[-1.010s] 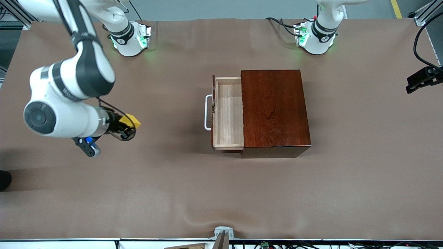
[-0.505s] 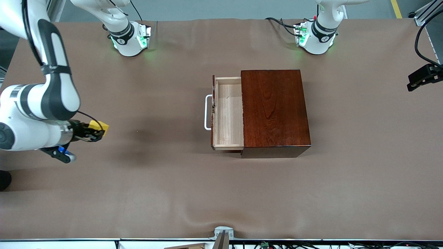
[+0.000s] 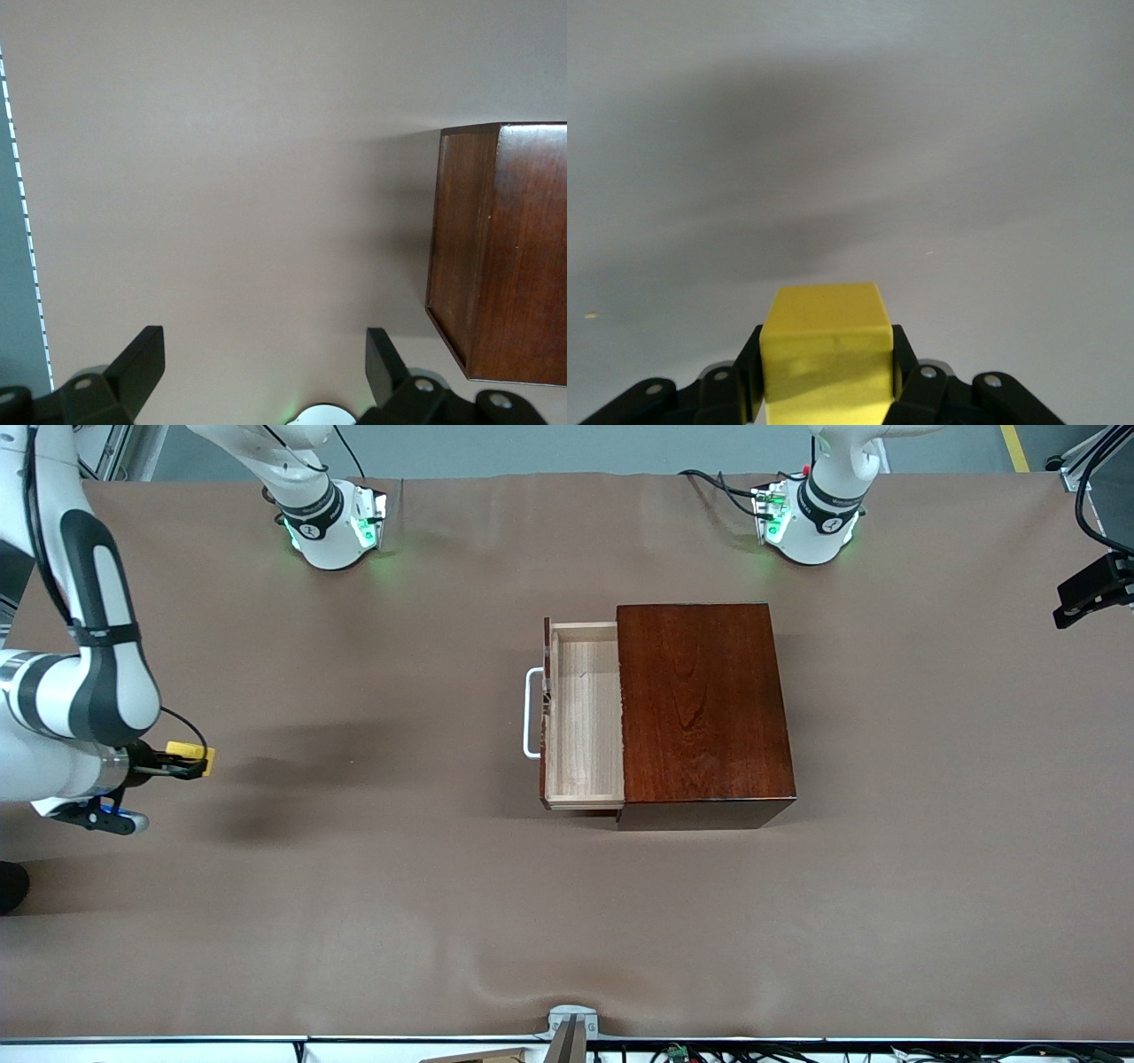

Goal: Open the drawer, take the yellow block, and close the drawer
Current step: 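Lower the yellow cube onto the table and open the right gripper, then raise the right gripper away from the yellow cube, then move the left gripper to the front of the open drawer, then push the drawer front with the left gripper into the box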

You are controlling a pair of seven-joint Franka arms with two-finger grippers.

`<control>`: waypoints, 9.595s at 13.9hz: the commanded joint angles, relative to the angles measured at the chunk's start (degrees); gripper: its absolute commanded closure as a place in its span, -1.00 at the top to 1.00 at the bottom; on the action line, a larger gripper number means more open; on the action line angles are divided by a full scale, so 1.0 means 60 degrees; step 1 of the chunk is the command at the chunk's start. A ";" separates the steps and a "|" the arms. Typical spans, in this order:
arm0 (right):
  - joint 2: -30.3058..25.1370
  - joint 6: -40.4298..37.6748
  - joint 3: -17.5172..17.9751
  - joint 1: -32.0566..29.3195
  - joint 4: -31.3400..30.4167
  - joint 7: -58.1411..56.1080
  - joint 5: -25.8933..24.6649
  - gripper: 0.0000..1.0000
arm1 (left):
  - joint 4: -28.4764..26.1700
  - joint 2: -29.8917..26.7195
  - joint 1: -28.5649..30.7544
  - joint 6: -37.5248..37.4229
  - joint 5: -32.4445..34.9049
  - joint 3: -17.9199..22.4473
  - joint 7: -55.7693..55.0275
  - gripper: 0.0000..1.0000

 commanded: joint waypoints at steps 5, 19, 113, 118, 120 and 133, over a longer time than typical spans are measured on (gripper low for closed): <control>-0.0054 0.3075 0.0195 -0.1014 -0.2079 -0.1152 -0.0758 -1.00 | -0.0840 0.0011 0.0205 0.0664 -0.0301 -0.0043 0.0250 1.00; -0.0054 0.3102 0.0239 -0.1103 -0.2335 -0.1241 -0.1200 1.00 | -0.1062 -0.0003 0.0146 0.0900 -0.0360 -0.0087 0.0235 1.00; -0.5151 -0.4901 0.0883 0.1402 0.1872 0.0458 0.0998 1.00 | 0.0784 0.6867 -0.8776 0.7728 0.0695 -0.0073 -2.1605 1.00; -0.5151 -0.4901 0.0883 0.1402 0.1872 0.0458 0.0998 1.00 | 0.0784 0.6867 -0.8570 0.7230 0.0739 -0.0073 -2.1605 1.00; -0.5151 -0.4901 0.0883 0.1402 0.1886 0.0458 0.0998 1.00 | 0.0784 0.6808 -0.8555 0.6864 0.0754 -0.0073 -2.1591 1.00; -0.5151 -0.4901 0.0883 0.1402 0.1872 0.0458 0.0998 1.00 | 0.0711 0.6559 -0.8102 0.4872 0.0783 -0.0073 -2.1634 1.00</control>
